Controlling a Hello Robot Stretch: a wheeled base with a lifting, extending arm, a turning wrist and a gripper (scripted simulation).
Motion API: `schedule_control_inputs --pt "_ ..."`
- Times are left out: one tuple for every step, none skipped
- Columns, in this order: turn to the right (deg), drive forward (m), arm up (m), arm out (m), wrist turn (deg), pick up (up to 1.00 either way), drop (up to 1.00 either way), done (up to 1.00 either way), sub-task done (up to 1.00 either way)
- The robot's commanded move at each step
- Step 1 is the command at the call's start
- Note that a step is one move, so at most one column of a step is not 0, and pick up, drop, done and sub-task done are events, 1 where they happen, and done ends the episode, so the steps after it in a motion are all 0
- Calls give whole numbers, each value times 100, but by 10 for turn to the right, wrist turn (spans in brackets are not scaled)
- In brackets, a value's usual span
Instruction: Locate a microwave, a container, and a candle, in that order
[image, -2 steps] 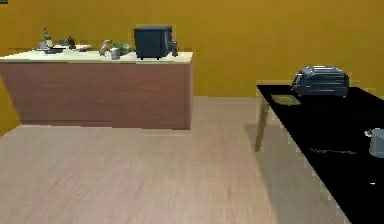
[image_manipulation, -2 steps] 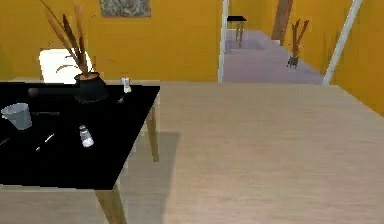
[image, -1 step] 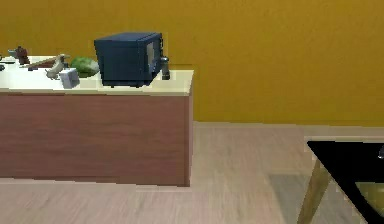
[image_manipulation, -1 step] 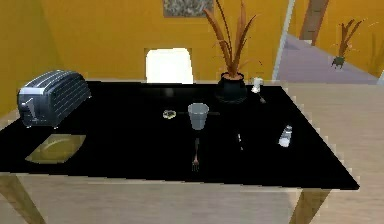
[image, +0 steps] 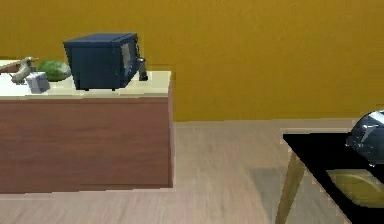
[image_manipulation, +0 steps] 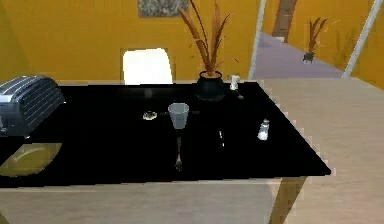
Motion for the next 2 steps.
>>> schedule_control_inputs --pt "0 85 0 0 0 0 0 0 0" --pt "-360 0 0 0 0 0 0 0 0"
